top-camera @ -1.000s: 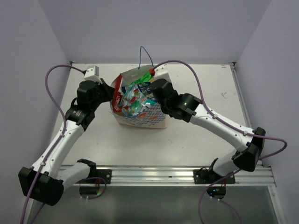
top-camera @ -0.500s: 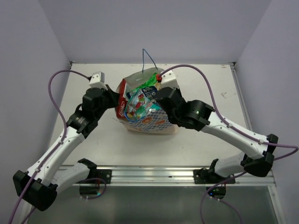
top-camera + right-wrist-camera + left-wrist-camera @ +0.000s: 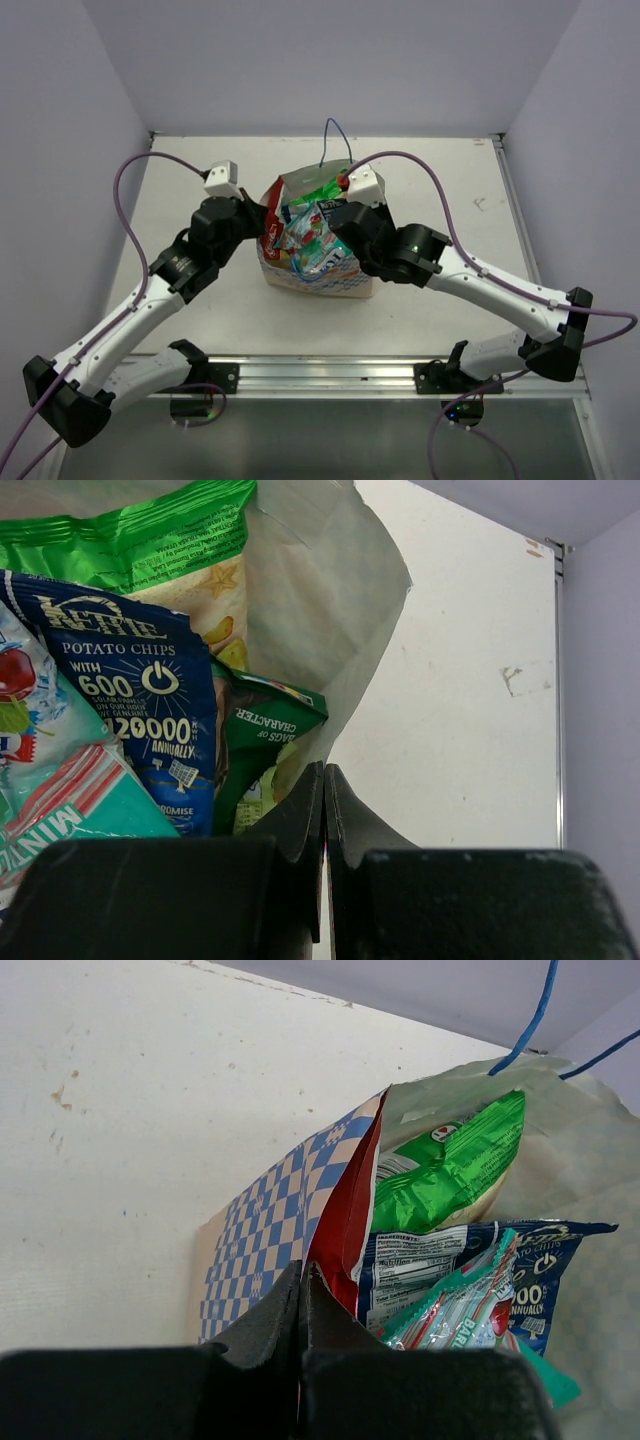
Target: Place the snacks into the paper bag
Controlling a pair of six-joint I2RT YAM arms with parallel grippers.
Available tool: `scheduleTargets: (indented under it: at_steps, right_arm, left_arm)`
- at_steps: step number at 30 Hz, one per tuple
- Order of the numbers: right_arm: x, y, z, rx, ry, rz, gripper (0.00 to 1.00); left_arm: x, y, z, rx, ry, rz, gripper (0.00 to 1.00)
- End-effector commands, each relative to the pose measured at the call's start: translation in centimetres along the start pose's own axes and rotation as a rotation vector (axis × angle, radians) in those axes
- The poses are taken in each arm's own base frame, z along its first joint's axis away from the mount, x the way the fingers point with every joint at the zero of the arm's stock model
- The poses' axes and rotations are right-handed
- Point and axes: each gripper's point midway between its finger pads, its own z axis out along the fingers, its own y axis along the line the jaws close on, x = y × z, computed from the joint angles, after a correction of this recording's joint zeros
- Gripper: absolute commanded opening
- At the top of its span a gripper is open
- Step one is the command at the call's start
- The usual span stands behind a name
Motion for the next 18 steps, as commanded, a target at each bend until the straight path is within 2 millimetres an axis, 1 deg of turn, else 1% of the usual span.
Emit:
scheduleTargets:
  at_steps: [1, 3, 7, 8, 9, 10, 11, 12, 13, 14, 15, 17, 18]
  right_arm:
    - [-1.2, -0.5, 0.0, 0.041, -0.044, 0.085, 0.0]
    - [-1.1, -0.5, 0.1, 0.046, -0.043, 0.084, 0.0]
    - [-1.7, -1.3, -0.3, 0.063, -0.055, 0.094, 0.0]
    - [-1.9, -1.5, -0.5, 0.066, -0.056, 0.096, 0.02]
    - [-2.0, -1.7, -0.6, 0.07, -0.059, 0.096, 0.1]
    - [-2.4, -1.9, -0.7, 0.071, -0.068, 0.1, 0.32]
    - [-2.7, -2.2, -1.0, 0.07, -0.077, 0.104, 0.6]
    - [-3.0, -2.6, -1.2, 0.079, -0.088, 0.108, 0.81]
    - [-3.7, -3.0, -1.4, 0.081, -0.105, 0.122, 0.95]
    - [-4.1, -3.3, -1.6, 0.088, -0.115, 0.128, 0.99]
    - [-4.8, -4.2, -2.0, 0.103, -0.136, 0.142, 0.99]
    - [-5.5, -5.1, -2.5, 0.125, -0.157, 0.151, 0.99]
    - [-5.9, -5.7, -2.9, 0.138, -0.169, 0.164, 0.99]
  left_arm:
    - [-3.6, -1.4, -1.1, 0.022, -0.114, -0.052, 0.0]
    - [-3.6, -1.4, -1.2, 0.02, -0.113, -0.051, 0.0]
    - [-3.8, -1.7, -1.3, 0.028, -0.119, -0.037, 0.0]
    - [-4.1, -1.9, -1.3, 0.029, -0.125, -0.033, 0.0]
    - [-4.4, -2.1, -1.3, 0.036, -0.132, -0.017, 0.04]
    - [-4.7, -2.3, -1.4, 0.044, -0.142, -0.007, 0.26]
    - [-5.7, -2.9, -1.6, 0.064, -0.175, -0.005, 0.42]
    - [-6.3, -3.1, -1.8, 0.07, -0.195, 0.031, 0.56]
    - [-7.2, -3.2, -2.0, 0.067, -0.222, 0.042, 0.84]
    - [-8.9, -3.6, -2.6, 0.07, -0.266, 0.071, 1.0]
    - [-10.2, -3.6, -2.9, 0.055, -0.303, 0.084, 1.0]
    - [-12.4, -3.9, -3.8, 0.045, -0.365, 0.106, 1.0]
    - [-14.3, -4.2, -4.8, 0.043, -0.413, 0.133, 1.0]
